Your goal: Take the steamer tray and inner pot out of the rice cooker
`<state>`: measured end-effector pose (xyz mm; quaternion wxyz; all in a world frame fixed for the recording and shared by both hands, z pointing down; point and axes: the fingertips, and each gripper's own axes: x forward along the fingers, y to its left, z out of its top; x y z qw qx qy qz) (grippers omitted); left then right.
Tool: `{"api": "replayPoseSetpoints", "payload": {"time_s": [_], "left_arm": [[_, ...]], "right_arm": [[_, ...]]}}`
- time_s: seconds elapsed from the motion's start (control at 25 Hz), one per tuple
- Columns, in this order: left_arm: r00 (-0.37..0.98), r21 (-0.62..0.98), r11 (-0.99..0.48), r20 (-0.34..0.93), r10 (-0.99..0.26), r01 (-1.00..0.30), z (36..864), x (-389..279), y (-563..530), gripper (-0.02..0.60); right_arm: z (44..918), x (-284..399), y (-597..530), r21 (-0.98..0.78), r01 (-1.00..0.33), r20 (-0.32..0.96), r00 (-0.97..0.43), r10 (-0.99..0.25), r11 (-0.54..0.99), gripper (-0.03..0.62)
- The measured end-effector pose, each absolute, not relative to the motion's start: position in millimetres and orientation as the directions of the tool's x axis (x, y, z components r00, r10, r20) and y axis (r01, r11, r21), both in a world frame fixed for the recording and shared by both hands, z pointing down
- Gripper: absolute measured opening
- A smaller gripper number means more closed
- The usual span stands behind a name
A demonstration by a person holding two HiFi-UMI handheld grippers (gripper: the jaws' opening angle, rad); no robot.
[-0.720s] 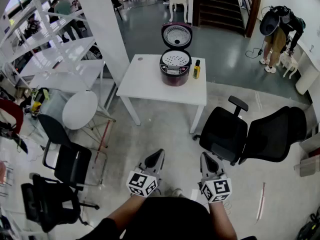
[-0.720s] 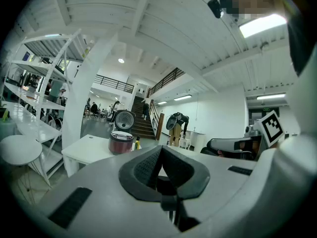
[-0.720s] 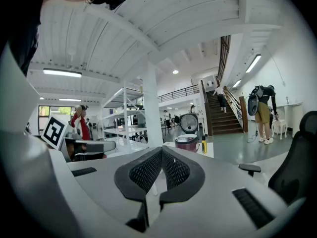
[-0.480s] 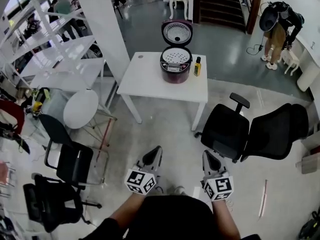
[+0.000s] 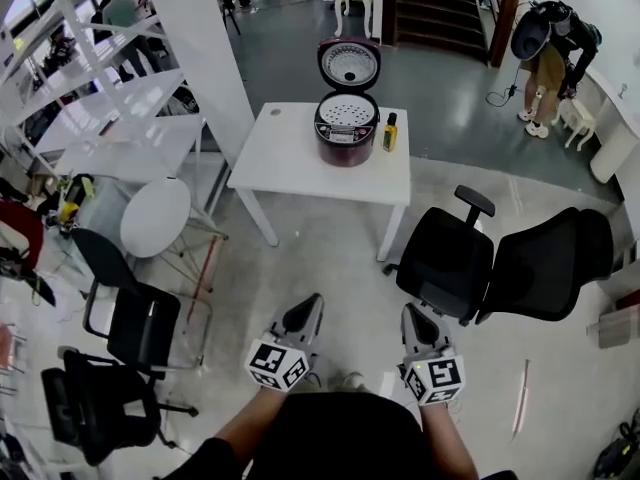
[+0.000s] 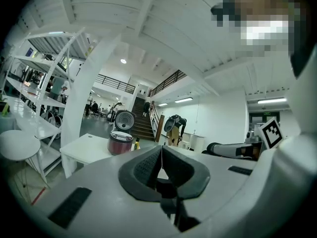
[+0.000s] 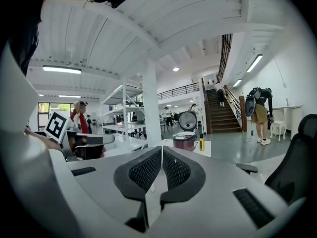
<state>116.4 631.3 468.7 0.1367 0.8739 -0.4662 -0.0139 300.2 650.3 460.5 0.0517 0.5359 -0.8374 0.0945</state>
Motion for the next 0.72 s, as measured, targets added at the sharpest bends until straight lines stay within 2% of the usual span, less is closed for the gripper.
{"api": "replayPoseSetpoints", "payload": {"time_s": [0.2,0.24,0.28,0.32,0.44,0.48,0.72], "left_arm": [[0.566,0.234,-0.532,0.108,-0.817,-0.814,466.9,114.5,627.8,0.005],[0.565,0.233,-0.531,0.112,-0.818,-0.815,467.2,112.9,627.5,0.005],[0.563,0.231,-0.529,0.116,-0.818,-0.816,467.9,111.6,627.3,0.008],[0.56,0.227,-0.527,0.119,-0.82,-0.819,469.0,110.6,627.2,0.037],[0.556,0.211,-0.527,0.117,-0.823,-0.823,472.4,107.9,627.8,0.249],[0.557,0.211,-0.527,0.117,-0.822,-0.823,473.2,106.4,628.2,0.267],[0.531,0.218,-0.497,0.137,-0.836,-0.84,479.6,99.5,629.4,0.276]], "right_arm": [[458.8,303.2,649.0,-0.101,-0.9,0.193,-0.435,-0.879,0.423,0.009],[459.6,303.4,648.4,-0.104,-0.899,0.195,-0.438,-0.877,0.426,0.046],[460.4,304.4,647.7,-0.11,-0.898,0.197,-0.439,-0.876,0.426,0.129],[461.4,306.6,647.3,-0.115,-0.899,0.2,-0.437,-0.877,0.422,0.176],[464.8,314.6,648.2,-0.113,-0.91,0.209,-0.415,-0.886,0.399,0.213],[465.6,315.5,648.4,-0.115,-0.912,0.211,-0.409,-0.887,0.393,0.218],[466.5,308.6,645.1,-0.137,-0.897,0.194,-0.441,-0.876,0.421,0.221]]}}
